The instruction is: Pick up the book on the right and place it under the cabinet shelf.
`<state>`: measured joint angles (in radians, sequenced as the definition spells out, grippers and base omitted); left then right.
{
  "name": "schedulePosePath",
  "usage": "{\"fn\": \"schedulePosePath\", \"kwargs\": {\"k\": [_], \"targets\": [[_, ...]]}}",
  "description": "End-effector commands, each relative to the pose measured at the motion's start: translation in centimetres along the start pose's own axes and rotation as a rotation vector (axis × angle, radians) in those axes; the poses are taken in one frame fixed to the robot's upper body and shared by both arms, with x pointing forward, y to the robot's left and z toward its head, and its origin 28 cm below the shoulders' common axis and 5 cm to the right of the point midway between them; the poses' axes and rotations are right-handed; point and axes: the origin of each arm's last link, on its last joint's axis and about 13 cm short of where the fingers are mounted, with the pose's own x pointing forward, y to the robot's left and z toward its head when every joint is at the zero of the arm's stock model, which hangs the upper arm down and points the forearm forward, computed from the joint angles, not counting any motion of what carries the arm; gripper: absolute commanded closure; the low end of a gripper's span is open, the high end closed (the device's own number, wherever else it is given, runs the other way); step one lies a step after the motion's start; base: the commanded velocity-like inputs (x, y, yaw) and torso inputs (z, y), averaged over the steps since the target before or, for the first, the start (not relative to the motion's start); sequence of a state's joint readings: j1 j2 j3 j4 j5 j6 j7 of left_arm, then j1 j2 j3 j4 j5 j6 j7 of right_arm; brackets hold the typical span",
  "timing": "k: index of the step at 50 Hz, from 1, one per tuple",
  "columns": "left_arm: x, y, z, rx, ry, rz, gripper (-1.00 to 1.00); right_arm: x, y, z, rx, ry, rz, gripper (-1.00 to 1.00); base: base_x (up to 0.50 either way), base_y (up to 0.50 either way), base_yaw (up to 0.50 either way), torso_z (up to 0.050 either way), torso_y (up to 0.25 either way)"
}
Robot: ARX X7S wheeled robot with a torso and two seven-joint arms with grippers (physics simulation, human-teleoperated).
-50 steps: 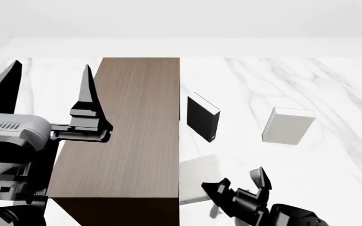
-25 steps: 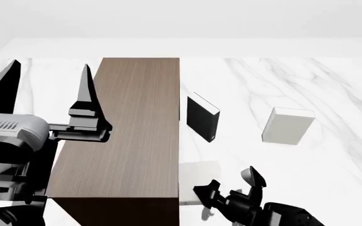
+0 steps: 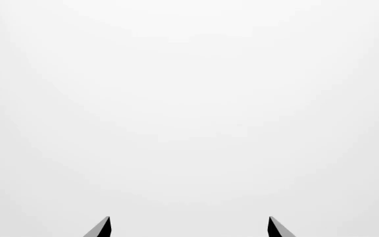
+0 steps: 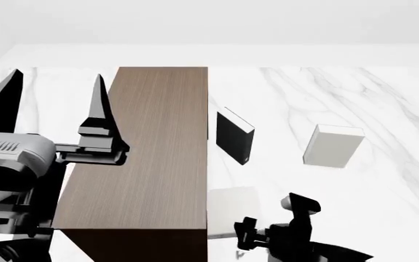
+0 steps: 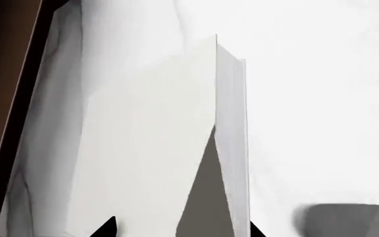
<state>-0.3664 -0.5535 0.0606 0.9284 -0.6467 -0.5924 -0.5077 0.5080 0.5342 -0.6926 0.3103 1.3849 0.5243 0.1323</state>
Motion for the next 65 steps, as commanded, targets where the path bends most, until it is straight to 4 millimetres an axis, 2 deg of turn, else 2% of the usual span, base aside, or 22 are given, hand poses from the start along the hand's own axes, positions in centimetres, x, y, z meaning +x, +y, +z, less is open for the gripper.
{"fn": "schedulePosePath", "kwargs": {"k": [1, 12, 23, 34, 40, 49, 65], "targets": [[0.0, 0.0, 0.0, 0.001, -0.001, 0.000, -1.00, -1.1, -2.4, -0.7, -0.255, -0.004, -0.391, -1.00, 0.00, 0.00, 0.00, 0.000, 0.000], [-0.1, 0.0, 0.1, 0.000, -0.001, 0.000, -1.00, -1.4, -2.6, -0.7, -0.288, -0.003, -0.462, -1.00, 0.00, 0.00, 0.00, 0.000, -0.002], [-0.1, 0.1, 0.2, -0.001, -0.004, 0.002, -1.00, -1.4, -2.4, -1.0, -0.404, -0.001, -0.572, -1.00, 0.00, 0.00, 0.00, 0.000, -0.005], [-0.2, 0.1, 0.3, -0.002, -0.006, 0.004, -1.00, -3.4, -1.8, 0.7, -0.470, -0.104, -0.607, -1.00, 0.00, 0.00, 0.00, 0.000, -0.004], [-0.2, 0.1, 0.3, -0.001, -0.006, 0.004, -1.00, -4.2, -2.3, 1.5, -0.545, -0.157, -0.611, -1.00, 0.00, 0.00, 0.00, 0.000, 0.000], [-0.1, 0.0, 0.2, 0.000, -0.003, 0.003, -1.00, -4.7, -3.0, 2.7, -0.560, -0.202, -0.544, -1.00, 0.00, 0.00, 0.00, 0.000, 0.000], [0.0, 0.0, 0.0, 0.001, 0.001, 0.002, -1.00, -3.5, -3.2, 5.1, -0.607, -0.272, -0.394, -1.00, 0.00, 0.00, 0.00, 0.000, 0.000]]}}
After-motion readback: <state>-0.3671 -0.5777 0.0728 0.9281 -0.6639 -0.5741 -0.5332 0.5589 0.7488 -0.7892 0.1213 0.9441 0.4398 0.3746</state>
